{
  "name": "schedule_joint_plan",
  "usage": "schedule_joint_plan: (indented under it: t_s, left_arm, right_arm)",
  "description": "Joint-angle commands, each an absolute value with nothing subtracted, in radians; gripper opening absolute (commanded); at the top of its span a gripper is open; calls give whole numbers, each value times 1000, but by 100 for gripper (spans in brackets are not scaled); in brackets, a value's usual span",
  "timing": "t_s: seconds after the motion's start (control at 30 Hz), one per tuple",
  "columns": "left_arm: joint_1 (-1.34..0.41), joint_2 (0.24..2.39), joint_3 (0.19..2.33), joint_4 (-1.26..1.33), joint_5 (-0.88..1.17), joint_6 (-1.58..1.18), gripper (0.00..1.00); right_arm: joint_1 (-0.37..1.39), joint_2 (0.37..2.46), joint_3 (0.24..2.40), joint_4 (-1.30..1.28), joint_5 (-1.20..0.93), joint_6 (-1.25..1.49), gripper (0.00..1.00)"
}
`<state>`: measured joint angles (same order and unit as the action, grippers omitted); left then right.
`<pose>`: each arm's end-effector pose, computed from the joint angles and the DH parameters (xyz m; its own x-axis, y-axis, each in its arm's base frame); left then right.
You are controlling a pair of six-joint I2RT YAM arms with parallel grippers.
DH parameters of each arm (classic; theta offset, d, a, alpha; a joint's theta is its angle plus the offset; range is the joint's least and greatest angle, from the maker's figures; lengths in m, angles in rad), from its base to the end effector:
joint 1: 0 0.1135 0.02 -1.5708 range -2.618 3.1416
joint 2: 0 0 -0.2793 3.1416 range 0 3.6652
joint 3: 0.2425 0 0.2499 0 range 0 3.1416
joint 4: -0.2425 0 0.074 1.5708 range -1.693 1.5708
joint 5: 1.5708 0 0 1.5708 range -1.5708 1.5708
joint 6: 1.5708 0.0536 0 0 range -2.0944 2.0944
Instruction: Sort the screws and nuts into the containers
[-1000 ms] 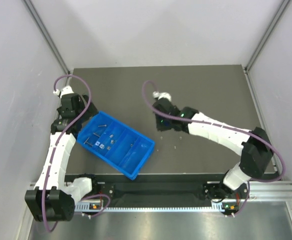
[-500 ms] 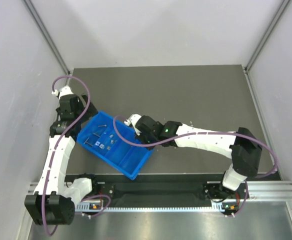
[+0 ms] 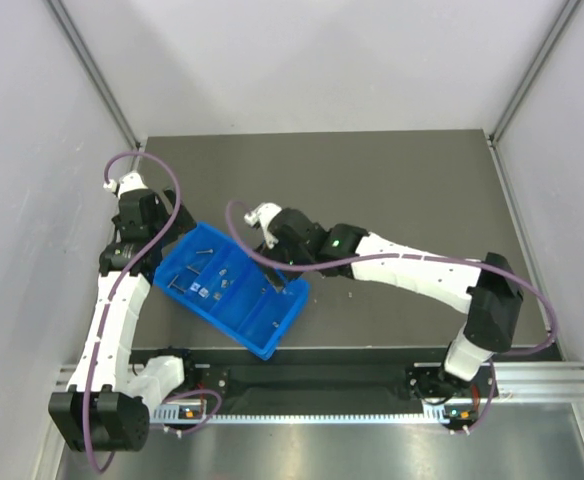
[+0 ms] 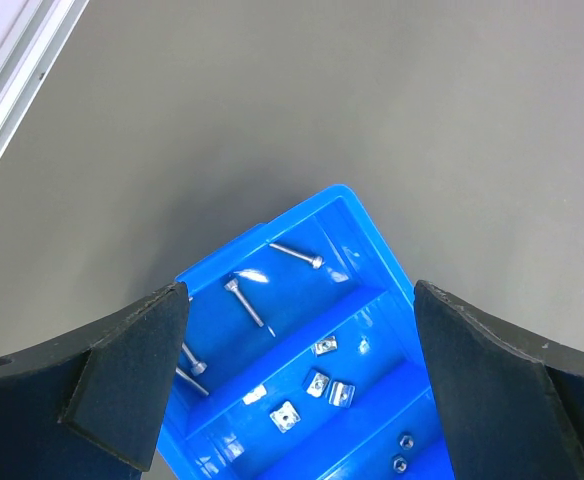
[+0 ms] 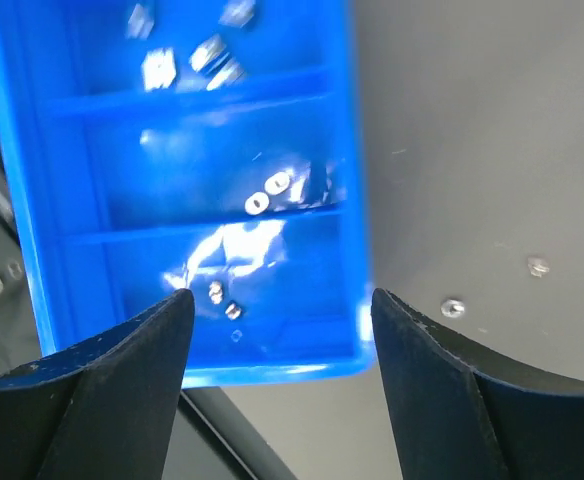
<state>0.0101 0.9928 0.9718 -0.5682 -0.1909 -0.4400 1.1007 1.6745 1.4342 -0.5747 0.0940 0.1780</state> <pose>0.2164 0.0124 0.3320 -0.4313 -0.4226 -0.7971 -0.3884 0.8844 -0.2587 0.1794 0.3420 0.2992 -0.4764 -0.5485 -0.6871 -0.7865 0.6152 0.0542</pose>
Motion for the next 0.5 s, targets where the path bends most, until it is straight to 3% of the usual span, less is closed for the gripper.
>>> schedule_joint_plan:
  t_s: [0.0, 0.2, 0.47]
  left_arm:
    - [6, 977, 966, -519, -184, -440, 99]
    - [6, 982, 960, -506, -140, -426, 99]
    - [5, 1002, 946, -457, 33, -405, 98]
  right_arm:
    - [967, 1595, 1486, -641, 98, 296, 72]
    - [691, 1499, 1346, -690, 159, 449, 72]
    - [410, 1468, 1092, -551, 141, 393, 67]
